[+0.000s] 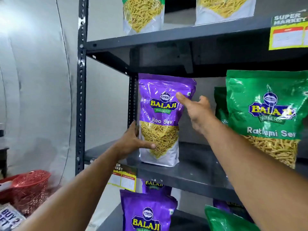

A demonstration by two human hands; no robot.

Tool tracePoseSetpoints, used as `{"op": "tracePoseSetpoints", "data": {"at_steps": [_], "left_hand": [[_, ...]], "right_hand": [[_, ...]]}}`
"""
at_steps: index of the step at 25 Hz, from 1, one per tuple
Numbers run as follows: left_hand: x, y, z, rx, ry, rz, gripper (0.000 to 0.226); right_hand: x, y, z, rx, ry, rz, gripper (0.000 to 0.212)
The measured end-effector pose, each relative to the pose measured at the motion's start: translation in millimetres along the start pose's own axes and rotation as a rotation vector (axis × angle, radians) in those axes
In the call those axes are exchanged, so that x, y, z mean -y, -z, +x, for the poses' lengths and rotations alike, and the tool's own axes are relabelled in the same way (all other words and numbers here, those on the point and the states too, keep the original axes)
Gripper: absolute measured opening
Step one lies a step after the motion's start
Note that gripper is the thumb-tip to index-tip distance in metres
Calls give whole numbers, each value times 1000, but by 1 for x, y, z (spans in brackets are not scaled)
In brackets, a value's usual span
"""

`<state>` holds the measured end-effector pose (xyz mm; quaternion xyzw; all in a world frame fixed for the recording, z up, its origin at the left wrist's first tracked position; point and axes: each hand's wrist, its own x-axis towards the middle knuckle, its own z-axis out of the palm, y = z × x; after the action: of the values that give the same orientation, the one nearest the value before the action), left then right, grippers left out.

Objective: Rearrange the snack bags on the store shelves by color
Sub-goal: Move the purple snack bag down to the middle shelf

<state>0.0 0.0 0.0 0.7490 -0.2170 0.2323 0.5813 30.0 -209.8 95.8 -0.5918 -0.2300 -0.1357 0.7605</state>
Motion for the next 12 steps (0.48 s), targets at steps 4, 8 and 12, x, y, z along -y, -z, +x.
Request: {"op": "tracePoseSetpoints", "data": {"at_steps": [4, 8, 12], "left_hand": [[16, 4, 15, 89, 56, -158, 67], [27, 7, 20, 84, 105, -247, 68], [17, 5, 12, 37, 102, -169, 67]], "right_hand": [[-7, -10, 27, 60, 12, 192, 35], [-12, -14, 38, 107, -18, 234, 33], [-7, -18, 32, 143, -1, 234, 22]]}}
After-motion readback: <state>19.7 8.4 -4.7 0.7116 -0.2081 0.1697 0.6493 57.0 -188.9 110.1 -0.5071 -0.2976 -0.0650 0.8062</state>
